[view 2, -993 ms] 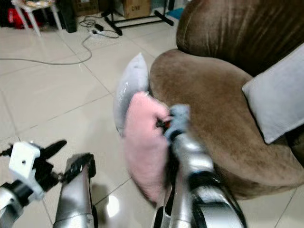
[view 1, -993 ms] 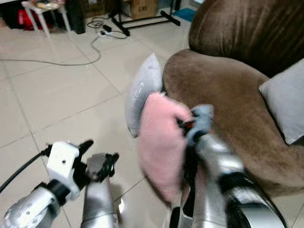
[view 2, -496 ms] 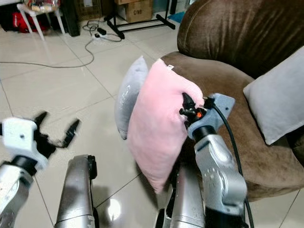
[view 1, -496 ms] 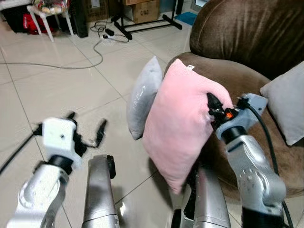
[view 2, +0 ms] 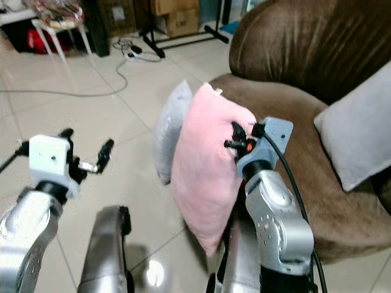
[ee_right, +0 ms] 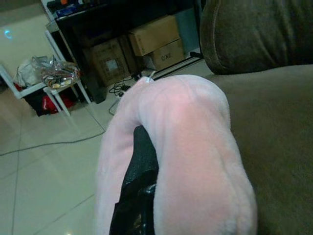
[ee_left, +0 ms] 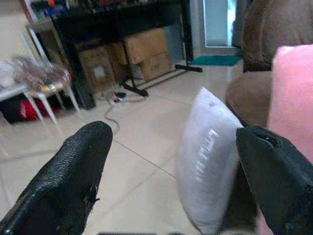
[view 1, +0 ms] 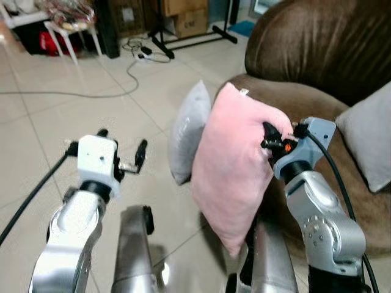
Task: Move the pillow to the sofa from floor
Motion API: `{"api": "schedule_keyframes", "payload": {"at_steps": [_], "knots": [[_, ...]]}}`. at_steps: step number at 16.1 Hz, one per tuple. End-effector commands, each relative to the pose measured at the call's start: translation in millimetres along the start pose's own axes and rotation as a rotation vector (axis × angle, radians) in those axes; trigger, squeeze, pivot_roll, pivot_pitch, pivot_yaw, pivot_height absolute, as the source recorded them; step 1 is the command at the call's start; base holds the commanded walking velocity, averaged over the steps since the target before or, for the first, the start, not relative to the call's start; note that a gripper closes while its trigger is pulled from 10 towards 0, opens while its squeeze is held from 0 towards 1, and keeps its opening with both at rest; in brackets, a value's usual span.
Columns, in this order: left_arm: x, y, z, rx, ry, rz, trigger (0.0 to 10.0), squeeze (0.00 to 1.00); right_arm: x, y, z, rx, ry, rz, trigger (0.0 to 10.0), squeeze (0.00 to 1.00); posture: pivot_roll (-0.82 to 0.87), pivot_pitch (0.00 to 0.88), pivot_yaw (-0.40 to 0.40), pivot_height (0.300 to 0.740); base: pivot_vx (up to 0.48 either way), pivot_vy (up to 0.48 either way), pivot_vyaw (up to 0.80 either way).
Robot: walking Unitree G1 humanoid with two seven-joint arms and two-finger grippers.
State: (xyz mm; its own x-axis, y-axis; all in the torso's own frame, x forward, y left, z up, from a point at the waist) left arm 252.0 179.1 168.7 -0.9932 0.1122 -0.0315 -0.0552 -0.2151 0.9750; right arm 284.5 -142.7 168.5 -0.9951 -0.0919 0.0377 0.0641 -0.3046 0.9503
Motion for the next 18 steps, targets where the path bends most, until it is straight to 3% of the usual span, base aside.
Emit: {"api": "schedule_keyframes", "payload": {"at_steps": [1,5,7,9,18], "knots": [[-1.3,0,2.5,-0.027,0.011,-0.004,10.0,0.0,-3.1,14,3.5,0.01,0.006,-0.056,10.0,0.0,0.07,0.0,-0.022,0.526,0.0,0.0,0.0],[-3.8,3,14.2,0.03,0.071,-0.028,10.0,0.0,-8.7,17,11.0,0.01,0.007,-0.079,10.0,0.0,0.08,0.0,-0.019,0.566,0.0,0.0,0.0],[-6.6,4,12.3,0.02,0.058,-0.036,10.0,0.0,-11.6,37,22.3,0.001,0.046,-0.134,10.0,0.0,0.08,0.0,-0.011,0.591,0.0,0.0,0.0],[-8.5,5,10.8,0.021,0.052,-0.041,10.0,0.0,-13.5,45,23.6,0.011,0.048,-0.16,10.0,0.0,0.07,0.0,-0.01,0.606,0.0,0.0,0.0],[-12.1,4,7.4,0.018,0.037,-0.044,10.0,0.0,-13.8,30,16.7,0.084,0.003,-0.096,10.0,0.0,0.07,0.0,-0.009,0.701,0.0,0.0,0.0]]}}
Point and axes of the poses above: a point about 5 cm out from each wrist's last joint towards the gripper, its own x axis pointing back from the gripper into the wrist, its own y axis along the axis of the wrist's last joint, z = x × y, the point moved 1 cm from there along -x, pointing out of the wrist towards the gripper
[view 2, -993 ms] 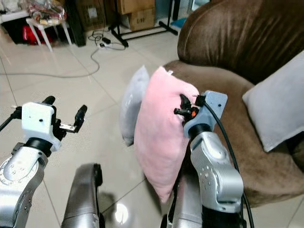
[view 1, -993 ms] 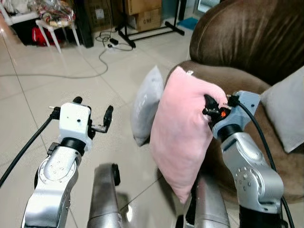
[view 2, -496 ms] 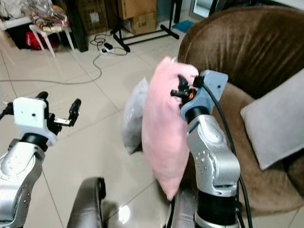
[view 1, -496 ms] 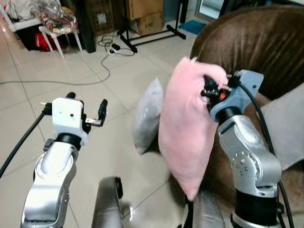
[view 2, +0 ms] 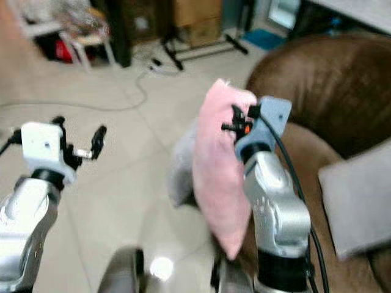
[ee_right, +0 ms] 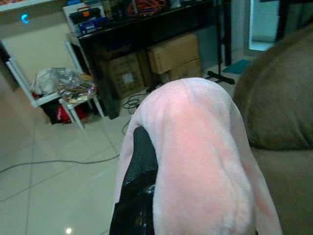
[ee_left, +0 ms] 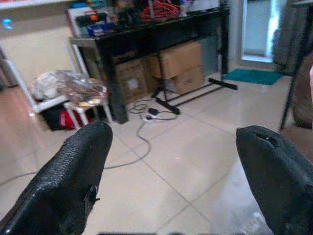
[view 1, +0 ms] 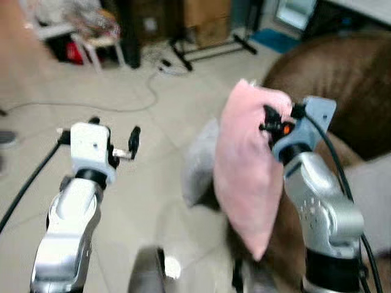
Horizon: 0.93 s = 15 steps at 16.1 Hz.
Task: Move the pillow to the sofa from floor
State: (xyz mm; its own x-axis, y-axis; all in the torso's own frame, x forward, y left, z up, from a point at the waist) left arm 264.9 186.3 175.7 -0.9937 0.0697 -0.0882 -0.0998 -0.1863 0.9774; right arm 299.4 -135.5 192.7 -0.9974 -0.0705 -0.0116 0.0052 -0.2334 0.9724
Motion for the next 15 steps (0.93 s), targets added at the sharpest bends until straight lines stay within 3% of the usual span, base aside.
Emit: {"api": "schedule_keyframes", "payload": {"at_steps": [1,5,15], "knots": [[-0.1,-1,-2.6,-0.014,-0.019,0.002,10.0,0.0,0.4,7,1.2,-0.014,-0.004,-0.041,10.0,0.0,0.07,0.0,-0.012,0.711,0.0,0.0,0.0],[-0.2,-1,-3.9,-0.023,-0.027,0.002,10.0,0.0,-1.0,7,-2.8,-0.059,-0.037,-0.048,10.0,0.0,0.07,0.0,-0.01,0.74,0.0,0.0,0.0],[-1.8,-2,-8.3,-0.027,-0.051,-0.004,10.0,0.0,0.0,-7,-17.0,-0.037,-0.116,0.002,10.0,0.0,0.07,0.0,-0.01,0.74,0.0,0.0,0.0]]}}
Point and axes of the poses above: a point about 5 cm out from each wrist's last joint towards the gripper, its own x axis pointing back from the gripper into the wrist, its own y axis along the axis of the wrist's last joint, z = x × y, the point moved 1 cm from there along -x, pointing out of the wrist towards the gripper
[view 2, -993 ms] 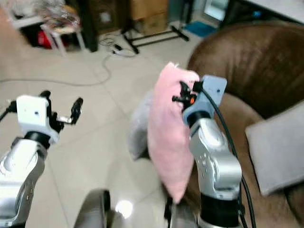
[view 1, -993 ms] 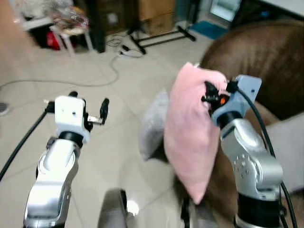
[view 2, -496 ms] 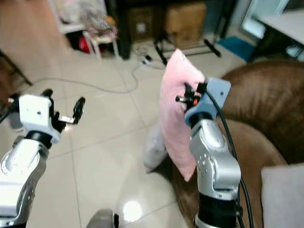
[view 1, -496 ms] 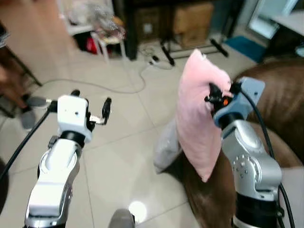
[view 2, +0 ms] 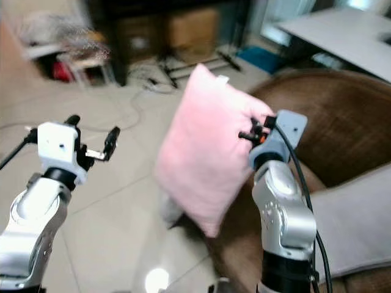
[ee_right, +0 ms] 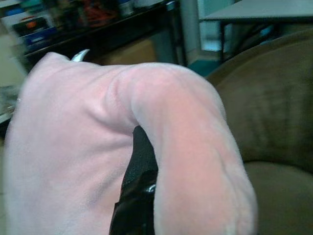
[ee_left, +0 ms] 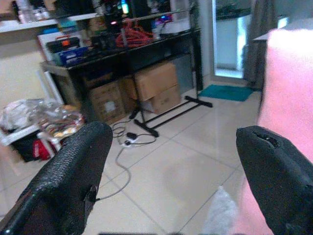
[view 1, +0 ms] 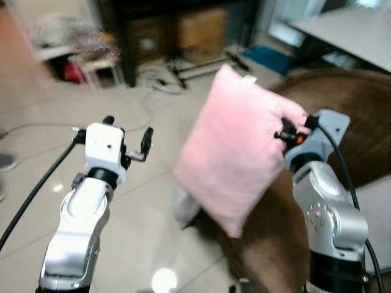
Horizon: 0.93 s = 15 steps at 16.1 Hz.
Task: Move the pillow to the sofa from floor
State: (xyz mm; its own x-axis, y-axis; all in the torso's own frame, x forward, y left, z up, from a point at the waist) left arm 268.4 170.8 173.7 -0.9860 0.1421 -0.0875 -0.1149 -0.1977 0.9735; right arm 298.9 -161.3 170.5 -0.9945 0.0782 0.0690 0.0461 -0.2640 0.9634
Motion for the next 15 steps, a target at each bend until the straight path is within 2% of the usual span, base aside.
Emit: {"api": "schedule_keyframes", "payload": {"at_steps": [1,8,15], "knots": [[3.1,-2.1,6.7,-0.014,0.019,0.01,10.0,0.0,0.0,5.0,13.9,-0.007,0.052,-0.032,10.0,0.0,0.07,0.0,-0.01,0.74,0.0,0.0,0.0],[1.9,-3.4,2.8,-0.009,0.002,0.007,10.0,0.0,0.6,-3.5,9.2,0.034,0.031,-0.002,10.0,0.0,0.07,0.0,-0.011,0.74,0.0,0.0,0.0],[2.4,-4.3,1.7,-0.007,0.003,0.011,10.0,0.0,0.3,-4.9,8.0,0.042,0.029,0.007,10.0,0.0,0.07,0.0,-0.016,0.74,0.0,0.0,-0.8]]}}
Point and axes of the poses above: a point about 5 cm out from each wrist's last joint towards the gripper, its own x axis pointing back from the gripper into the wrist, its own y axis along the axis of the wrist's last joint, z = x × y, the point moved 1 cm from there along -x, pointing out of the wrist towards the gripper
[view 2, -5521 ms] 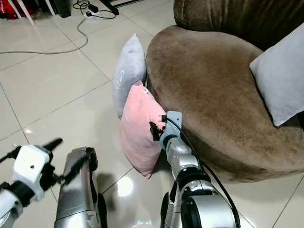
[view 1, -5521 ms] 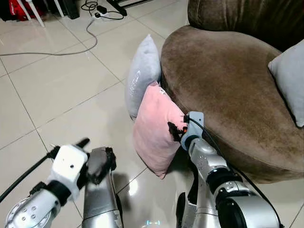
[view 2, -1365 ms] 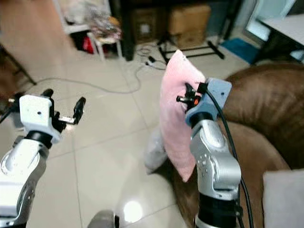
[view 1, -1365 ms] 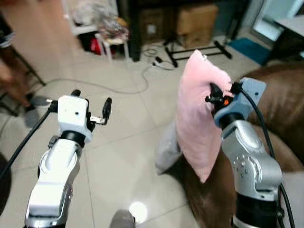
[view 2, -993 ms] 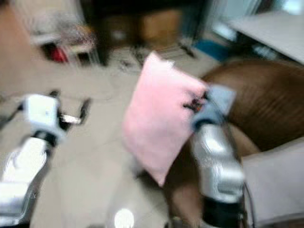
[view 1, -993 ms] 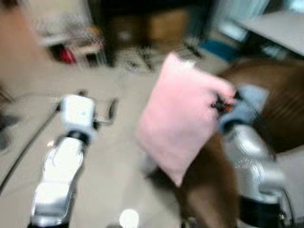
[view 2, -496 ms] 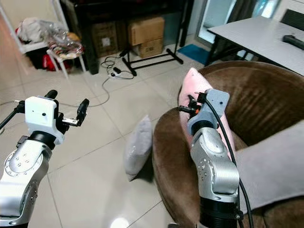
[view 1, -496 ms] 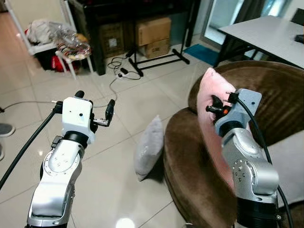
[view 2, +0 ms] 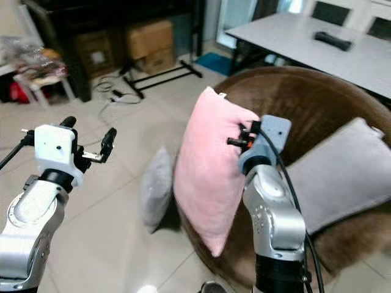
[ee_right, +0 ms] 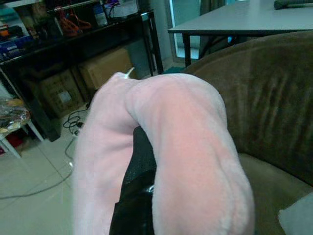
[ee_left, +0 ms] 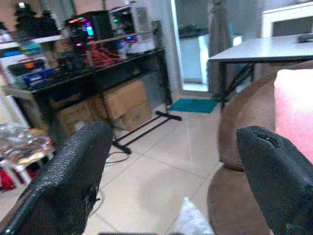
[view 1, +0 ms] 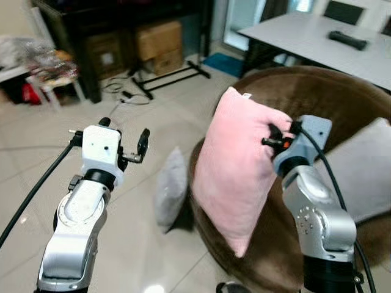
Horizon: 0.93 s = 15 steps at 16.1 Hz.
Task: Move the pillow to the sofa from floor
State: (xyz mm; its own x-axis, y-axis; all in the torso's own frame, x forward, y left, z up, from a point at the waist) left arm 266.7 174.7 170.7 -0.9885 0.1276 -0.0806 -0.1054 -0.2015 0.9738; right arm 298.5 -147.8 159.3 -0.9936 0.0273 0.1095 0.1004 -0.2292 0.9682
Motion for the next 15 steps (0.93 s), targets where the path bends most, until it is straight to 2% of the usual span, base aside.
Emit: {"api": "schedule_keyframes", "payload": {"at_steps": [1,10,13,15], "knots": [[-0.3,-1,-1.4,-0.004,-0.01,0.001,10.0,0.0,0.1,9,-2.5,0.005,-0.011,-0.045,10.0,0.0,0.07,0.0,-0.017,0.74,0.0,0.0,-0.8],[0.5,-1,2.0,-0.003,0.014,0.0,10.0,0.0,-0.7,9,2.0,0.014,0.006,-0.041,10.0,0.0,0.07,0.0,-0.021,0.74,0.0,0.0,-0.8],[0.6,1,0.8,0.002,0.008,-0.006,10.0,0.0,-0.8,10,11.6,0.014,0.079,-0.043,10.0,0.0,0.08,0.0,-0.027,0.74,0.0,0.0,-0.67],[1.9,0,0.6,0.022,0.009,0.007,10.0,0.0,2.7,11,29.6,-0.046,0.235,-0.041,10.0,0.0,0.08,0.0,-0.027,0.74,0.0,0.0,0.0]]}}
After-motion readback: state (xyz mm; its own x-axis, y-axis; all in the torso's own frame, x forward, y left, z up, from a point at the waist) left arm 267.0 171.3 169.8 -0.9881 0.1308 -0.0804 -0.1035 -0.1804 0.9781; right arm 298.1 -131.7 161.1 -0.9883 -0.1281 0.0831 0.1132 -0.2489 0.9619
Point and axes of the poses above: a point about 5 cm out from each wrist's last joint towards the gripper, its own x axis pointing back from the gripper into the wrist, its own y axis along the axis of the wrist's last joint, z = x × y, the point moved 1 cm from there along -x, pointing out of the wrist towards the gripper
